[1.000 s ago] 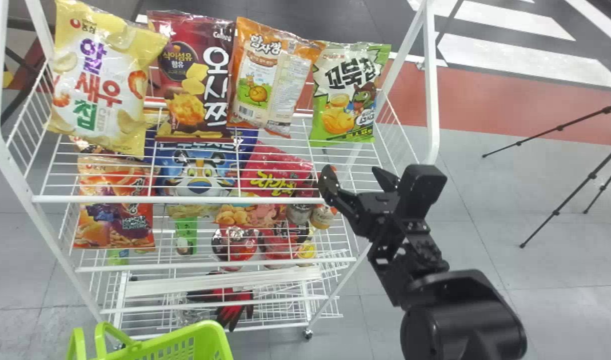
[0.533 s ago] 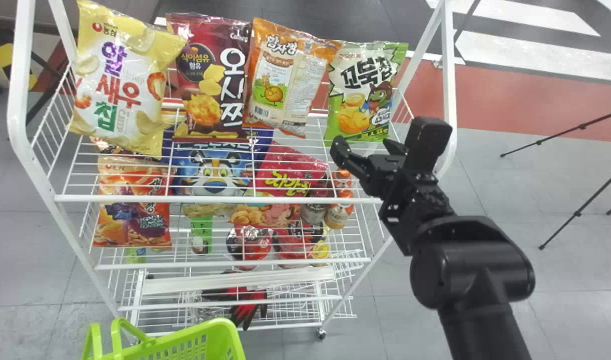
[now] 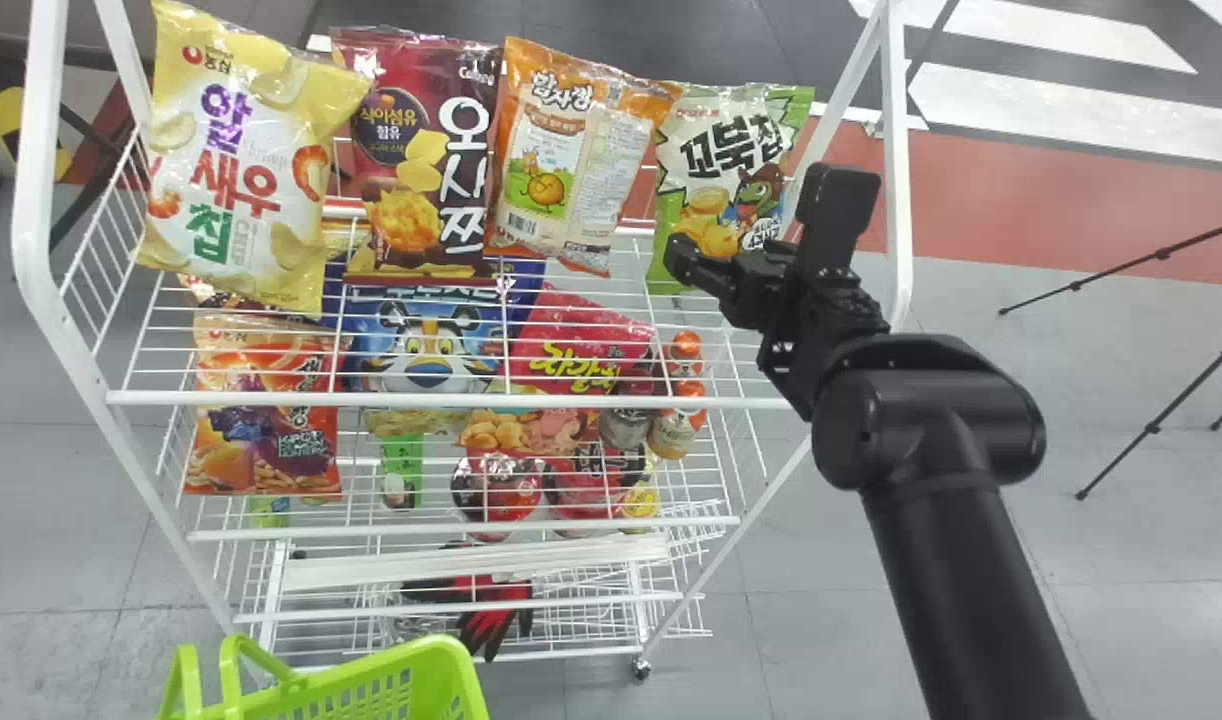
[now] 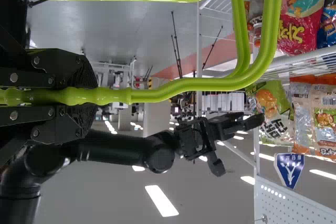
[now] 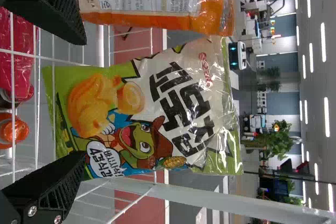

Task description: Hold basket handle with left hand then pick Gkobukchip with right hand and place into basket

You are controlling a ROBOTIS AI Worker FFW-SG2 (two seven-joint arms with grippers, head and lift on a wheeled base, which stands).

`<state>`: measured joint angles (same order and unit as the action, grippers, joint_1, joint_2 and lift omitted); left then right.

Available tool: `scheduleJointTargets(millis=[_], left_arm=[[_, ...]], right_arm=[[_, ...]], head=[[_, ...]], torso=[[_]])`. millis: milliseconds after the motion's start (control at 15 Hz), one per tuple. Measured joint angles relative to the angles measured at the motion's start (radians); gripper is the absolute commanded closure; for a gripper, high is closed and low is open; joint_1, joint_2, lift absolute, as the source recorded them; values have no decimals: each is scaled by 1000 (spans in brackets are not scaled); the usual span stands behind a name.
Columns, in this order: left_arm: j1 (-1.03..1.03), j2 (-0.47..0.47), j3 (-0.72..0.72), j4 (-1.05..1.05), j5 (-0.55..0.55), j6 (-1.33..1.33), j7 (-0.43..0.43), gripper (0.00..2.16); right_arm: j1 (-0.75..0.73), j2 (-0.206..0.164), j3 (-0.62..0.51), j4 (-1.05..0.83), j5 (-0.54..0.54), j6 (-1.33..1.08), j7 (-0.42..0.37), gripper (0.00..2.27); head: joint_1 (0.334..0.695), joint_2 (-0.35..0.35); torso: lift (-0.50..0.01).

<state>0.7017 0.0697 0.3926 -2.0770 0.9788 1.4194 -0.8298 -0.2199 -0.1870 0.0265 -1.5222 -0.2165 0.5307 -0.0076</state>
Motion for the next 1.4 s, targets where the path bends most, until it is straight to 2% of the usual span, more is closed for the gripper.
scheduleJointTargets(millis=[400, 1400], left_arm=[[14, -6, 18, 0, 3, 0, -14, 1889], [23, -8, 38, 8, 7, 0, -30, 1889]], right_arm=[[-158, -8, 30, 147, 17, 22, 0, 39], [-319, -7, 48, 380, 113, 26, -17, 43]], head=[[695, -231], [695, -255]], torso=[[0], [0]])
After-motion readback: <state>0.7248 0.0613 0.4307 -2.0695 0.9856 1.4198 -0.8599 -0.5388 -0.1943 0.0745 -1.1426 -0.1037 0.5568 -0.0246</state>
